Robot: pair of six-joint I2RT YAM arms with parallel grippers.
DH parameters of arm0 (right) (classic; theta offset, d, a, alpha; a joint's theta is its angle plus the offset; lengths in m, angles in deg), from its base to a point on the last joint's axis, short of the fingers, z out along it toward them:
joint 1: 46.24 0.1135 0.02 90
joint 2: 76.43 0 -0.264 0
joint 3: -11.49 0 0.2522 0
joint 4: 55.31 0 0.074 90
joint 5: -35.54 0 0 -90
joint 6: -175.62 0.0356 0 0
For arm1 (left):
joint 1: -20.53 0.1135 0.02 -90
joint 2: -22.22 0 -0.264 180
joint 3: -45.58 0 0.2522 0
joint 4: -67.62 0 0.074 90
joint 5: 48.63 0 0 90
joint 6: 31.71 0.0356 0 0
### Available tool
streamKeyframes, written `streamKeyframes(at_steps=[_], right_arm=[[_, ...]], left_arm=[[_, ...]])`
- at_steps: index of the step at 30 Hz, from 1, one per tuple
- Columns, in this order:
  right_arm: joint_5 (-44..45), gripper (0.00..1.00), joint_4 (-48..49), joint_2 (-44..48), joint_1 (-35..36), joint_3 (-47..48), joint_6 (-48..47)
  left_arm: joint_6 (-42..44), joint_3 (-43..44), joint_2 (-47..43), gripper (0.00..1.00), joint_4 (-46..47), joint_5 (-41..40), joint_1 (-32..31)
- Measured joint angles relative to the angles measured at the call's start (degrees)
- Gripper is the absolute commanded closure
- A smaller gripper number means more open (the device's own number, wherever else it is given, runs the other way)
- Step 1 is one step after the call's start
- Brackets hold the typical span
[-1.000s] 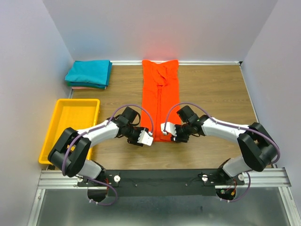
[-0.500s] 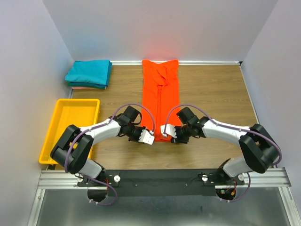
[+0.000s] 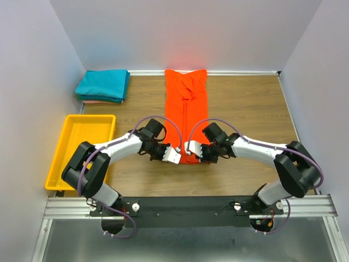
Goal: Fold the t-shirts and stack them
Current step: Fold the tshirt
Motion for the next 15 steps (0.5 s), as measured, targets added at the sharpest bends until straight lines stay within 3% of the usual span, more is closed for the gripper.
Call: streamKeyframes(at_steps=[7,15], right_arm=[[3.19,0.99,-3.41,1.44,0.00,4.35,4.26],[4.07,1.00,-6.82,3.91,0.02,8.26,6.84]], left_arm=[[-0.39,6.86,-0.02,1.00,-3.48,0.22,2.97],[0.33,8.00,-3.21,1.00,-7.93,0.26,4.22]])
